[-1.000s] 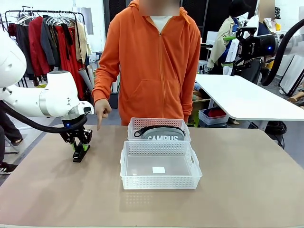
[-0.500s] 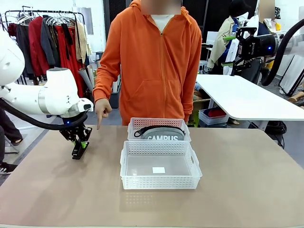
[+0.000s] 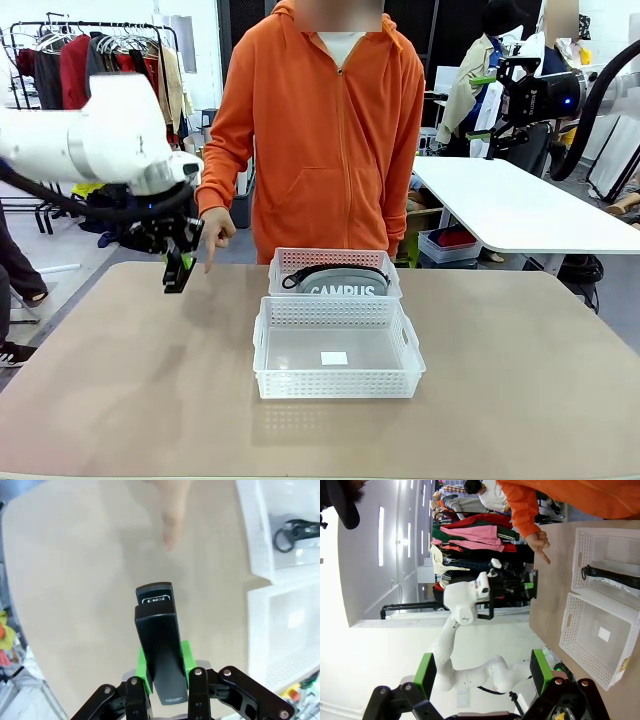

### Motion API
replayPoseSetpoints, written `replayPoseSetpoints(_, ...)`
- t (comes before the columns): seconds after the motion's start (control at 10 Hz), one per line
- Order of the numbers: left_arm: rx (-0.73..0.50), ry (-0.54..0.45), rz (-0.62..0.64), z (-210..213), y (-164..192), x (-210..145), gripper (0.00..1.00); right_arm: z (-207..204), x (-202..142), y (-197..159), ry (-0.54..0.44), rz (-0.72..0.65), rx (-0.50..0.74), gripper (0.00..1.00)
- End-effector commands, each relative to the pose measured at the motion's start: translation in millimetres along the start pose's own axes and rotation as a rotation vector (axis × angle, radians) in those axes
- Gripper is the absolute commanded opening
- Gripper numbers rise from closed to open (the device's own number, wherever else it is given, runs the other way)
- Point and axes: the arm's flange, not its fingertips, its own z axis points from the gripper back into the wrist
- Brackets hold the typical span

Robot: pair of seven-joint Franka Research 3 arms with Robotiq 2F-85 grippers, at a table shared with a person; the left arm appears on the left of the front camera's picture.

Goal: Distribute items into two baskets.
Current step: Pick up the Stapler that the person points to.

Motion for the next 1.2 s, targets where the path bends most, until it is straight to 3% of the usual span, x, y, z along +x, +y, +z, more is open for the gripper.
replayPoseSetpoints(0.0, 0.010, -0.003, 0.094, 41.8, -17.8, 7.1, 0.00, 0.2, -0.2, 2.9, -0.004, 0.000, 0.012, 1.00)
replayPoseSetpoints(0.1, -0.001, -0.024, 0.148, 60.9, -30.8, 10.4, 0.00, 0.2, -0.2, 2.9, -0.004, 0.000, 0.012, 1.00)
replayPoseSetpoints(0.3, -0.010, -0.079, 0.113, 103.0, -50.0, 13.1, 0.00, 0.2, -0.2, 2.9, -0.004, 0.000, 0.012, 1.00)
replayPoseSetpoints(0.5, -0.010, -0.064, 0.119, 136.5, -62.5, 15.3, 0.00, 0.2, -0.2, 2.9, -0.004, 0.000, 0.012, 1.00)
replayPoseSetpoints(1.1, 0.023, -0.155, 0.140, 185.5, -64.3, 13.8, 0.00, 0.2, -0.2, 2.9, -0.004, 0.000, 0.012, 1.00)
